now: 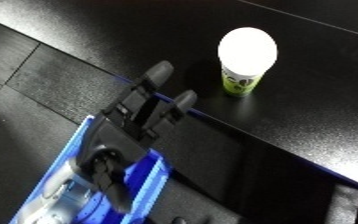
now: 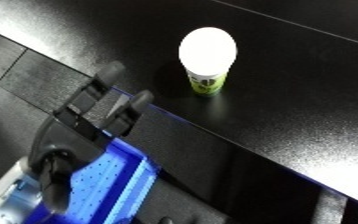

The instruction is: Pick up the object and place it into the box

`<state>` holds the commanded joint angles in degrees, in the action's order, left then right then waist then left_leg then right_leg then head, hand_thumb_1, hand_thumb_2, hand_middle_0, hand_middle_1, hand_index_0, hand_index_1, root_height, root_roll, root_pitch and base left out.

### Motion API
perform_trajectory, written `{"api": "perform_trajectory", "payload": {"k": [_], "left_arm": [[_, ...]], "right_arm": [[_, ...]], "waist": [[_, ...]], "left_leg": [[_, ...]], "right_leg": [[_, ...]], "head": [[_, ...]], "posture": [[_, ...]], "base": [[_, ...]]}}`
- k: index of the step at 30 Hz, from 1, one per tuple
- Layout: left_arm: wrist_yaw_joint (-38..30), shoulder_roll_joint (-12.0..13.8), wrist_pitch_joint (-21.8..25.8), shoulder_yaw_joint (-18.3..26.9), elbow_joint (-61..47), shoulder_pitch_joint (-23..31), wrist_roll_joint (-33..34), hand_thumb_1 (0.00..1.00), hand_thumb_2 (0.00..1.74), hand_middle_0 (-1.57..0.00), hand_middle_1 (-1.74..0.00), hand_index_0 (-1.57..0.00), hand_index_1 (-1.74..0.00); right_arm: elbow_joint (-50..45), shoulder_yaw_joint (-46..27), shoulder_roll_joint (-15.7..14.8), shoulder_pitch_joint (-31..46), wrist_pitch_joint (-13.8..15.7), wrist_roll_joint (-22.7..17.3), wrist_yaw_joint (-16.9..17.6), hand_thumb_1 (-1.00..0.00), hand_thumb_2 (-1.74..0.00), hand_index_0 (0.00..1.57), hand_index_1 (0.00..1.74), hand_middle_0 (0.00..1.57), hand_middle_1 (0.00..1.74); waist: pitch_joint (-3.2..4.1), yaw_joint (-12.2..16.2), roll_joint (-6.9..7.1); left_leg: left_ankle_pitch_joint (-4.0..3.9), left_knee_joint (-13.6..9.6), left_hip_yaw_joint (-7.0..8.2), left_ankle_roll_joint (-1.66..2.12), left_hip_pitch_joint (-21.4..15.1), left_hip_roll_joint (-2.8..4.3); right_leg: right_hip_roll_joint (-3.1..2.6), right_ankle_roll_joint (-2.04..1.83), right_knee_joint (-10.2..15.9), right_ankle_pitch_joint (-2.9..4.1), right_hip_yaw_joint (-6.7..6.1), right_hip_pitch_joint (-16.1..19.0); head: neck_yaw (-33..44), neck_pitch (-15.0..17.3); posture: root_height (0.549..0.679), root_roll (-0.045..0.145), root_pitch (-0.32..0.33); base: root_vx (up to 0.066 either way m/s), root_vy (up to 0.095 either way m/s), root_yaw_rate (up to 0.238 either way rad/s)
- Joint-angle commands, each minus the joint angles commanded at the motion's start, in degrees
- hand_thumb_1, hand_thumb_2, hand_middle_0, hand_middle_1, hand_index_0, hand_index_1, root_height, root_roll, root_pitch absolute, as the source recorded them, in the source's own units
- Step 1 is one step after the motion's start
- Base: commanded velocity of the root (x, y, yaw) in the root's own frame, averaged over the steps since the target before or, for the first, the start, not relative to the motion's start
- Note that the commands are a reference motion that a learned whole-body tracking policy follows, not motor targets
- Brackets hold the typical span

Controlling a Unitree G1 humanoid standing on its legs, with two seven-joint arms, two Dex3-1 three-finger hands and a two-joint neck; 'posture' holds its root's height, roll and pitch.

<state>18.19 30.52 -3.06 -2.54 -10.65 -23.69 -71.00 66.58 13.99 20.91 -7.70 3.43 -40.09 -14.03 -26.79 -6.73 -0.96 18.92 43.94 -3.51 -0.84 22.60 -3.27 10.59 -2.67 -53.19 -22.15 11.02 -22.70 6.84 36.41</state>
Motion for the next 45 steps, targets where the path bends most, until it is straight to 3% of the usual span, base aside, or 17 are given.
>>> {"api": "perform_trajectory", "payload": {"k": [5,12,18,30,45], "left_arm": [[-12.49,2.92,7.08,5.26,2.81,-0.94,16.75,0.00,0.00,0.00,0.00,0.00,0.00],[-16.17,5.34,8.02,5.58,4.82,-3.19,28.96,0.00,0.00,0.00,0.00,0.00,0.00],[-18.13,5.79,7.38,0.82,8.27,-7.26,33.03,0.00,0.00,0.00,0.00,0.00,0.00],[-20.29,3.97,2.32,-9.45,19.70,-16.08,35.14,0.00,0.00,0.00,0.00,0.00,0.00],[-23.34,0.93,0.79,-15.96,33.54,-25.24,35.32,0.00,0.00,0.00,0.00,0.00,0.00]], "right_arm": [[-0.37,-0.52,0.21,1.01,-0.27,-0.49,-2.33,0.00,0.00,0.00,0.00,0.00,0.00],[0.58,0.10,0.77,0.27,0.26,0.06,-3.73,0.00,0.00,0.00,0.00,0.00,0.00],[0.89,1.00,1.23,-1.28,-0.31,1.05,-3.36,0.00,0.00,0.00,0.00,0.00,0.00],[0.75,2.42,1.81,-3.31,-1.40,2.84,-3.44,0.00,0.00,0.00,0.00,0.00,0.00],[-1.22,4.16,1.71,-6.25,-2.82,3.27,-2.73,0.00,0.00,0.00,0.00,0.00,0.00]], "waist": [[0.13,0.57,0.02],[-0.07,1.65,-0.26],[-0.32,3.11,-0.33],[-0.29,5.90,0.35],[-1.50,8.87,1.52]], "left_leg": [[-0.42,-0.45,0.23,0.06,0.07,0.15],[-1.08,-1.15,1.07,0.10,0.44,0.55],[-1.21,-1.16,1.93,-0.10,0.62,1.20],[-0.74,0.11,3.30,-0.51,0.73,2.50],[0.34,2.31,4.60,-1.12,2.04,3.44]], "right_leg": [[-0.06,0.08,-0.10,0.04,-0.36,-0.48],[-0.28,0.09,0.53,0.68,-1.04,-1.36],[-0.64,-0.11,0.58,1.27,-2.00,-2.22],[-1.48,-0.71,0.21,2.10,-3.61,-3.42],[-2.04,-1.14,-0.75,2.55,-4.82,-5.78]], "head": [[-0.46,-0.58],[-0.66,-2.12],[0.88,-4.03],[5.60,-5.51],[10.54,-8.93]], "posture": [[0.621,0.030,-0.071],[0.622,0.030,-0.066],[0.622,0.026,-0.064],[0.621,0.019,-0.069],[0.617,0.018,-0.064]], "base": [[0.012,0.021,-0.067],[-0.010,0.024,-0.097],[-0.022,0.025,-0.089],[0.007,0.014,-0.081],[0.008,0.006,-0.066]]}}
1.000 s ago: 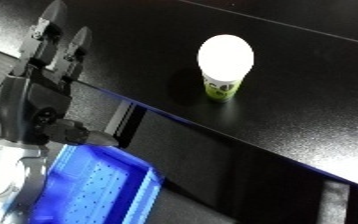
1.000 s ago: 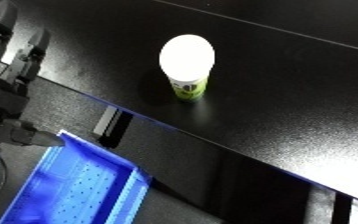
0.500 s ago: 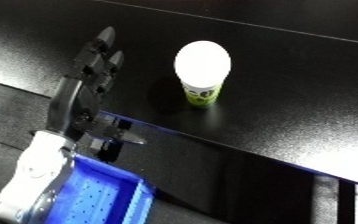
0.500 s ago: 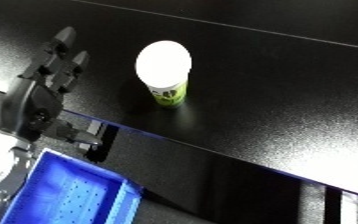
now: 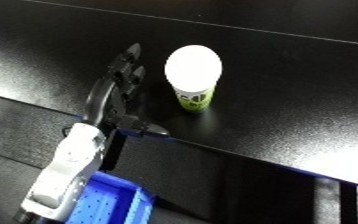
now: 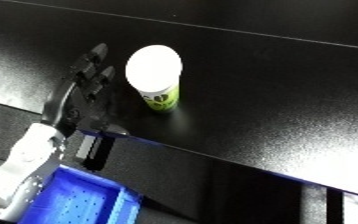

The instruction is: Pick up the object and place it into the box

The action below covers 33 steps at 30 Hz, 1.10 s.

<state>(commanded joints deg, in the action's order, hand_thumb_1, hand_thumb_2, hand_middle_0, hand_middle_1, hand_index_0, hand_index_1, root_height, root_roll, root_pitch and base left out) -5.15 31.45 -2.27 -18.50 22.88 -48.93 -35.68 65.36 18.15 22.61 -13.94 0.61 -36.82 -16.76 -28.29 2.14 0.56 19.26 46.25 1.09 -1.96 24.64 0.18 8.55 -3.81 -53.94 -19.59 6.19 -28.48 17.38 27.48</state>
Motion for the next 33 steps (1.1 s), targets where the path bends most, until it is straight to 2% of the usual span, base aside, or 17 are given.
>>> {"api": "perform_trajectory", "payload": {"k": [12,17,32,33], "left_arm": [[-1.57,-1.23,0.60,-4.02,8.32,-9.24,0.48,0.00,0.00,0.00,0.00,0.00,0.00],[-1.94,-1.56,0.68,-5.47,8.51,-12.37,-0.02,0.25,0.44,-0.39,-0.44,-0.39,-0.44],[0.76,-1.48,-1.99,-8.51,9.36,-17.06,-0.45,1.00,1.74,-1.57,-1.74,-1.57,-1.74],[0.88,-1.48,-2.28,-8.59,9.52,-17.09,-1.04,1.00,1.74,-1.57,-1.74,-1.57,-1.74]], "right_arm": [[0.09,1.25,0.19,-2.34,-1.09,-0.54,-0.22,0.00,0.00,0.00,0.00,0.00,0.00],[0.36,1.64,-0.06,-2.92,-1.05,-0.79,-0.18,0.00,0.00,0.00,0.00,0.00,0.00],[1.21,1.76,-0.88,-2.70,-0.39,-1.03,0.04,0.00,0.00,0.00,0.00,0.00,0.00],[1.24,1.76,-0.91,-2.64,-0.36,-1.04,0.05,0.00,0.00,0.00,0.00,0.00,0.00]], "waist": [[-1.27,2.28,0.51],[-1.44,2.76,0.39],[-0.70,3.39,0.14],[-0.69,3.39,0.16]], "left_leg": [[0.87,1.75,0.99,-0.16,1.60,0.73],[1.06,1.55,1.22,-0.19,1.59,0.83],[1.28,1.50,1.30,-0.27,0.50,0.99],[1.29,1.51,1.28,-0.28,0.48,0.99]], "right_leg": [[-0.38,-0.24,-0.23,0.50,-0.82,-2.03],[-0.56,-0.28,-0.06,0.49,-1.03,-2.25],[-0.51,-0.33,-0.06,0.32,-1.04,-1.40],[-0.52,-0.33,-0.04,0.32,-1.02,-1.36]], "head": [[2.83,-2.26],[3.36,-2.33],[4.80,-1.50],[4.91,-1.52]], "posture": [[0.613,0.019,-0.049],[0.613,0.019,-0.044],[0.614,0.021,-0.055],[0.614,0.021,-0.055]], "base": [[-0.003,0.001,-0.076],[-0.011,0.003,-0.037],[0.004,-0.005,-0.001],[-0.007,-0.011,-0.003]]}}
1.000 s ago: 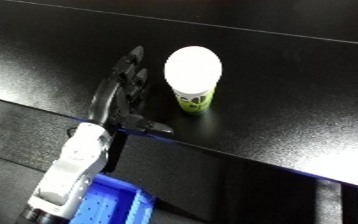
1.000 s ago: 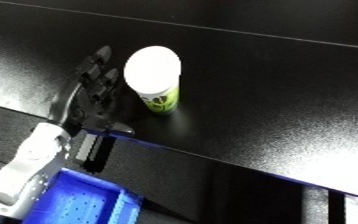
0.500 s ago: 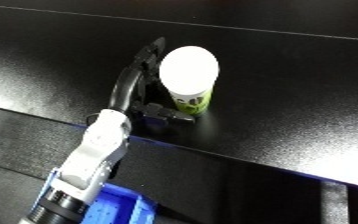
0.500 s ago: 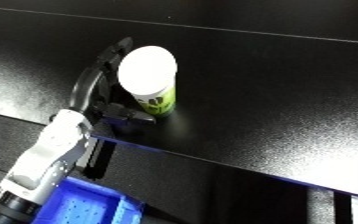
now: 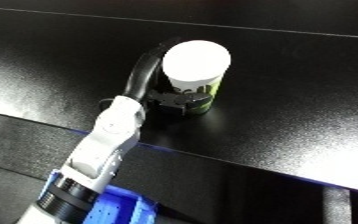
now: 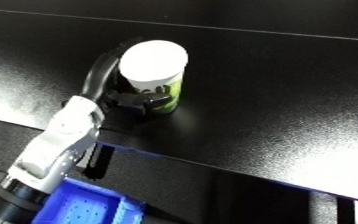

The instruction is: Pick up the object and place it into the box

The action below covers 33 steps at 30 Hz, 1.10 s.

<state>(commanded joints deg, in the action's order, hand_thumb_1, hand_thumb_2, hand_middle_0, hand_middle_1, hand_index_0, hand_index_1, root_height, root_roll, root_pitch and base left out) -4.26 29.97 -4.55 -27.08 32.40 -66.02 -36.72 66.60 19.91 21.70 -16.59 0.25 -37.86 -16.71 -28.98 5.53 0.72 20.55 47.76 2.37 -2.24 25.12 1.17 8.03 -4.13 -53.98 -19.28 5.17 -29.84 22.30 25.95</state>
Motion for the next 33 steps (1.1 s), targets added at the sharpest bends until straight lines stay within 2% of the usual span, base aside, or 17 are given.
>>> {"api": "perform_trajectory", "payload": {"k": [3,8,11,14,18,23,27,33], "left_arm": [[-0.39,-0.34,-1.31,0.59,0.36,0.63,-4.21,1.00,1.74,-1.57,-1.74,-1.57,-1.74],[-0.29,-1.59,-2.20,4.04,0.90,3.46,-17.14,1.00,1.74,-1.57,-1.74,-1.57,-1.74],[0.81,-2.54,-0.57,6.87,-0.10,5.78,-23.89,1.00,1.74,-1.57,-1.74,-1.57,-1.74],[1.51,-3.01,2.77,9.85,-2.77,8.21,-26.83,1.00,1.74,-1.57,-1.74,-1.57,-1.74],[0.29,-2.56,7.17,13.20,-7.30,11.06,-24.65,1.00,1.74,-1.57,-1.74,-1.57,-1.74],[-2.22,0.21,12.14,17.82,-14.51,15.13,-19.88,1.00,1.74,-1.57,-1.74,-1.57,-1.74],[-4.65,2.02,14.89,22.18,-18.55,18.55,-18.54,1.00,1.74,-1.57,-1.74,-1.57,-1.74],[-10.06,4.55,20.11,28.88,-21.23,23.55,-13.51,1.00,1.74,-1.57,-1.74,-1.57,-1.74]], "right_arm": [[0.03,-0.09,-0.01,0.27,0.09,-0.03,0.14,0.00,0.00,0.00,0.00,0.00,0.00],[0.32,-0.49,-0.15,0.69,0.22,0.03,0.49,0.00,0.00,0.00,0.00,0.00,0.00],[0.42,-0.91,-0.31,0.89,0.34,0.09,0.81,0.00,0.00,0.00,0.00,0.00,0.00],[0.30,-1.23,-0.41,1.25,0.54,0.43,1.34,0.00,0.00,0.00,0.00,0.00,0.00],[-0.04,-1.38,-0.46,1.95,0.85,0.44,1.84,0.00,0.00,0.00,0.00,0.00,0.00],[-0.54,-2.02,-0.09,3.99,1.95,-1.01,1.84,0.00,0.00,0.00,0.00,0.00,0.00],[-0.46,-2.93,0.13,5.62,3.03,-1.77,1.57,0.00,0.00,0.00,0.00,0.00,0.00],[-0.10,-4.30,0.18,7.45,4.36,-2.83,1.30,0.00,0.00,0.00,0.00,0.00,0.00]], "waist": [[0.03,-0.04,-0.03],[0.04,-0.26,-0.40],[0.03,-0.65,-0.73],[0.08,-1.28,-1.05],[0.15,-2.25,-1.39],[0.05,-4.02,-1.76],[0.13,-5.16,-1.96],[0.05,-6.61,-2.30]], "left_leg": [[0.00,-0.10,-0.14,-0.01,-0.19,-0.02],[-0.22,-0.57,-0.50,0.08,-0.68,-0.23],[-0.40,-1.03,-0.76,0.23,-0.96,-0.44],[-0.58,-1.48,-1.11,0.37,-1.18,-0.77],[-0.75,-1.74,-1.65,0.53,-1.15,-1.31],[-1.19,-2.31,-2.57,0.72,-1.22,-2.04],[-1.55,-2.74,-3.15,0.87,-1.25,-2.45],[-1.70,-2.55,-3.79,0.95,-1.02,-3.03]], "right_leg": [[0.00,0.00,0.10,-0.04,0.06,0.20],[0.02,0.17,0.35,-0.15,0.11,0.73],[0.15,0.37,0.57,-0.31,0.23,1.13],[0.31,0.70,0.70,-0.58,0.45,1.49],[0.48,1.11,0.59,-0.93,0.79,1.69],[0.64,1.61,0.48,-1.33,1.44,2.19],[0.70,1.97,0.48,-1.62,1.88,2.54],[1.03,2.53,-0.04,-2.27,2.63,2.79]], "head": [[0.12,-0.10],[-0.04,-0.64],[-0.50,-0.93],[-1.21,-0.82],[-1.81,-0.85],[-3.82,-1.06],[-4.20,-1.48],[-4.31,-1.86]], "posture": [[0.614,0.022,-0.056],[0.615,0.024,-0.059],[0.616,0.026,-0.059],[0.617,0.029,-0.059],[0.617,0.033,-0.058],[0.617,0.036,-0.059],[0.618,0.039,-0.058],[0.617,0.045,-0.058]], "base": [[-0.008,-0.008,0.007],[-0.007,-0.002,0.046],[-0.015,-0.002,0.073],[-0.018,-0.004,0.083],[-0.020,-0.014,0.093],[-0.028,-0.035,0.132],[-0.024,-0.031,0.109],[-0.023,-0.025,0.094]]}}
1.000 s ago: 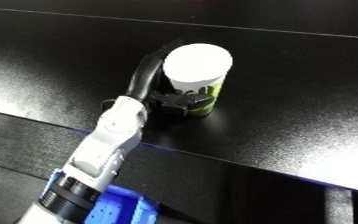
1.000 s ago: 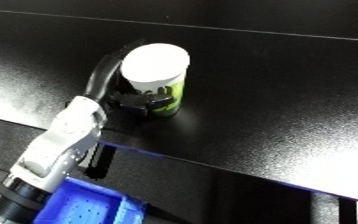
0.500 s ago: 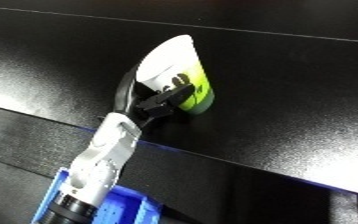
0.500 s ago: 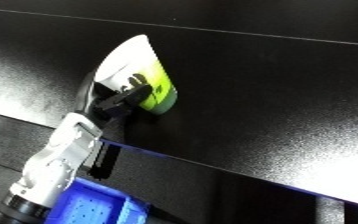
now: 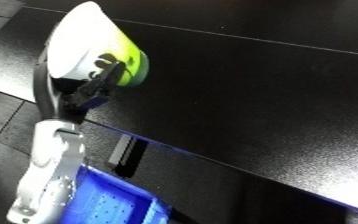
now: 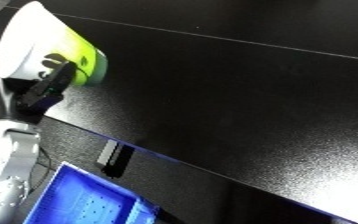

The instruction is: Pick up the object and place it into the box

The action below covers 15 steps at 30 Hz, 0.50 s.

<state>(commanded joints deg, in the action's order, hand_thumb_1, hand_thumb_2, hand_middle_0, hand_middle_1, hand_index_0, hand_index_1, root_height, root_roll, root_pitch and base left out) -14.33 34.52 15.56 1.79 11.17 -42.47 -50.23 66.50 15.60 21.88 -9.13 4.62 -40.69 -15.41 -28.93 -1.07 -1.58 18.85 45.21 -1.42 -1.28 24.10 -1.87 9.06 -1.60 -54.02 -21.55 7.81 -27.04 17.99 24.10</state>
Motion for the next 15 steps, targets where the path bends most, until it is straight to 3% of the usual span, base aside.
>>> {"api": "perform_trajectory", "payload": {"k": [5,9,14,15], "left_arm": [[-5.55,1.79,4.55,6.34,2.28,6.38,2.37,1.00,1.74,-1.57,-1.74,-1.57,-1.74],[-7.34,1.50,8.10,10.65,8.41,12.97,1.35,1.00,1.74,-1.57,-1.74,-1.57,-1.74],[-8.88,-0.26,13.31,13.35,17.64,20.12,-2.49,1.00,1.74,-1.57,-1.74,-1.57,-1.74],[-9.06,-0.51,13.92,13.46,19.48,21.02,-4.03,1.00,1.74,-1.57,-1.74,-1.57,-1.74]], "right_arm": [[-0.32,-0.91,-0.11,1.15,0.41,-0.53,0.21,0.00,0.00,0.00,0.00,0.00,0.00],[-0.68,-1.28,-0.17,1.59,0.37,-0.70,0.75,0.00,0.00,0.00,0.00,0.00,0.00],[-1.61,-0.92,0.06,1.63,-0.31,0.23,2.18,0.00,0.00,0.00,0.00,0.00,0.00],[-1.71,-0.72,0.17,1.50,-0.58,0.31,2.51,0.00,0.00,0.00,0.00,0.00,0.00]], "waist": [[-0.26,-1.22,-0.43],[-0.30,-1.79,-0.92],[-0.37,-2.06,-1.28],[-0.38,-2.06,-1.25]], "left_leg": [[0.03,0.66,-0.37,0.06,0.31,-0.41],[-0.02,0.97,-0.56,0.09,0.38,-0.71],[-0.31,0.91,-0.73,0.25,0.23,-0.99],[-0.34,0.95,-0.73,0.24,0.21,-1.04]], "right_leg": [[0.34,0.49,-0.67,-0.73,0.50,0.23],[0.54,0.87,-1.17,-1.38,0.64,0.47],[0.36,1.34,-1.25,-2.09,0.48,0.95],[0.31,1.42,-1.20,-2.20,0.46,1.11]], "head": [[-0.17,0.36],[-0.38,1.39],[5.29,5.12],[7.39,7.06]], "posture": [[0.615,0.051,-0.061],[0.613,0.056,-0.063],[0.613,0.063,-0.066],[0.613,0.064,-0.067]], "base": [[-0.014,-0.017,0.065],[0.007,0.007,0.050],[0.011,0.035,0.027],[0.002,0.022,0.031]]}}
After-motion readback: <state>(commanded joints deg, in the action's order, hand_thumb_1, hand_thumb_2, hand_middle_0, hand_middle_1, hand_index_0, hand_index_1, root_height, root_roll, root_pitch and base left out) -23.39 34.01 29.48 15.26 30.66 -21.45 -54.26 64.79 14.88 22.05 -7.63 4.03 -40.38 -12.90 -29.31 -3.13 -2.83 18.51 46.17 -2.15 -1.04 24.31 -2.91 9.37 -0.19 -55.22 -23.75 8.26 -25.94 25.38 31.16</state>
